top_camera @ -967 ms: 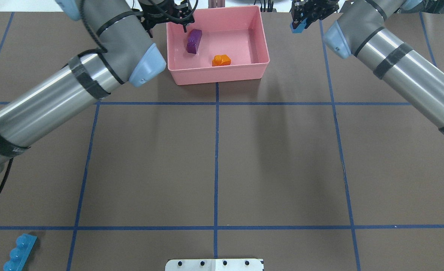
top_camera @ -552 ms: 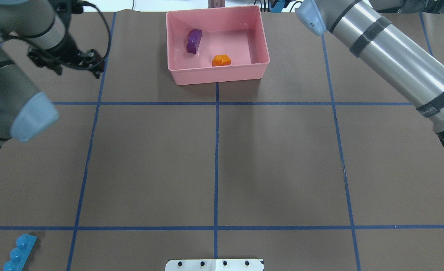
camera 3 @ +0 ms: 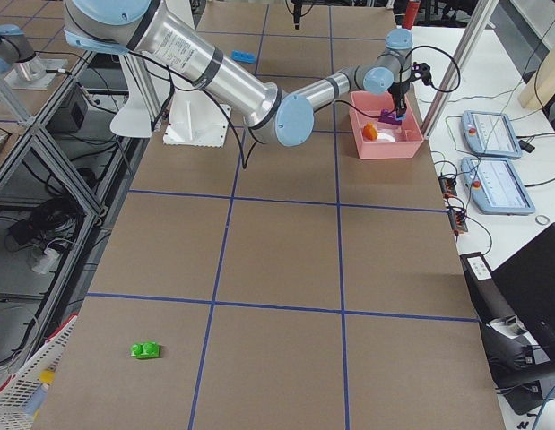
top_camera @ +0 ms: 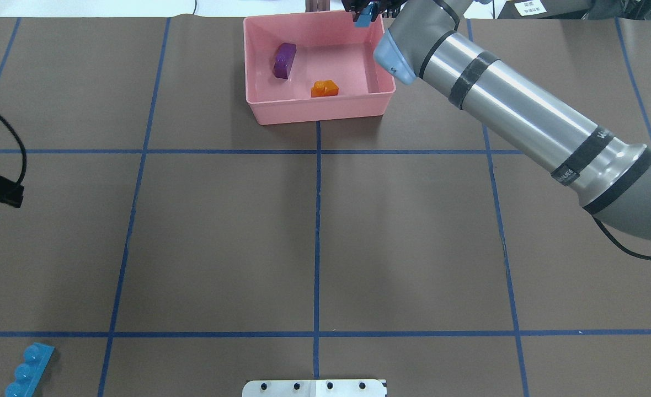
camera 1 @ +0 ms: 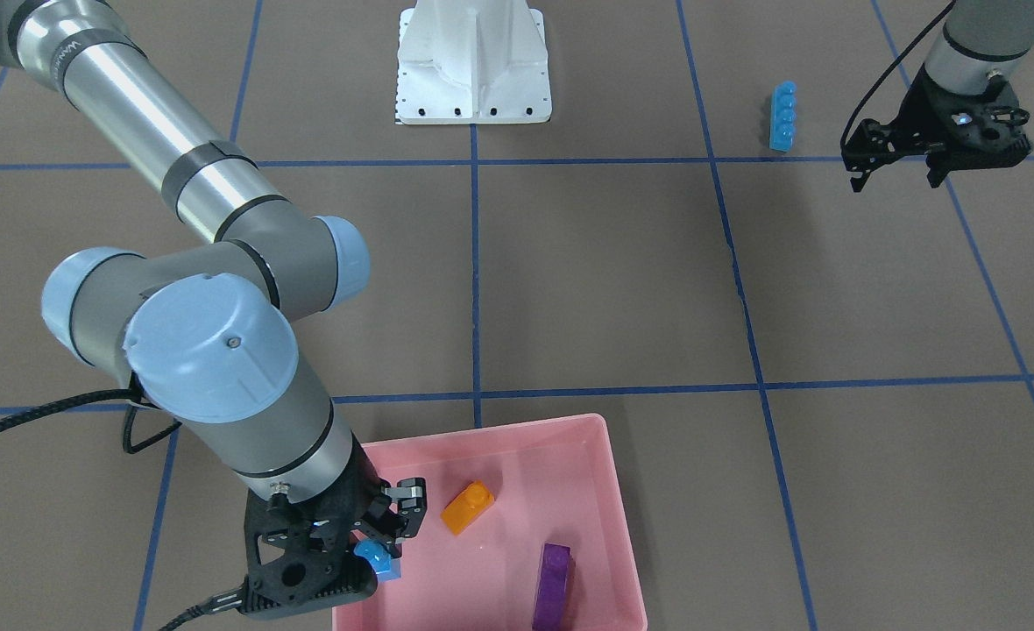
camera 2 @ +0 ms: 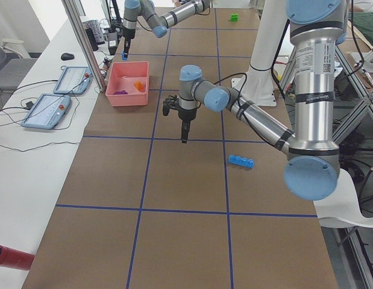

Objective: Put all blocks into box

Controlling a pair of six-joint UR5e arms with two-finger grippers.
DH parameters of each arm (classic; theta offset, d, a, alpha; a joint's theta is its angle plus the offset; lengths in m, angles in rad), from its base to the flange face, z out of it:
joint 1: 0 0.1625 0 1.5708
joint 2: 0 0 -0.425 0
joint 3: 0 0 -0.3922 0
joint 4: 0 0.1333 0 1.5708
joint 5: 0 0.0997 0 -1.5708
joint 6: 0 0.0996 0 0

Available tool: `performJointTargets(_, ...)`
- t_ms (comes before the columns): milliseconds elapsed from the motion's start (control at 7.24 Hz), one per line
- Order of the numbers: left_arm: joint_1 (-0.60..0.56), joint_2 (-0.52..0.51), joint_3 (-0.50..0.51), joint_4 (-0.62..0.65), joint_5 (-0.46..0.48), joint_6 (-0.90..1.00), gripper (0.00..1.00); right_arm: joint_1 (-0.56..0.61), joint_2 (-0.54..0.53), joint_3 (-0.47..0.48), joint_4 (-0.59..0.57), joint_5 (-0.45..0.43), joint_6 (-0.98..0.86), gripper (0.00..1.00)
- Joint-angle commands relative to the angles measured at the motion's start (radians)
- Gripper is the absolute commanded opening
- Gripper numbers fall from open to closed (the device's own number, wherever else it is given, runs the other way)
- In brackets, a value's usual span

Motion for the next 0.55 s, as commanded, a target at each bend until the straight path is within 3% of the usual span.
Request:
performJointTargets(0,0.033,0.326,-0.008,-0.359,-0.026,-0.023,1.0,-0.059,0.001,-0.019,0.033,-0.12,0.03,0.0)
performJointTargets(138,0.131,0.353,-0.004,-0.401,-0.014,-0.108,1.0,-0.075,0.001,-0.019,0.036,-0.14,0.071,0.0)
performJointTargets(414,0.312,0.375,-0.001,-0.509,0.053,-0.289,1.0,-0.079,0.001,-0.025,0.055,-0.145,0.093,0.99)
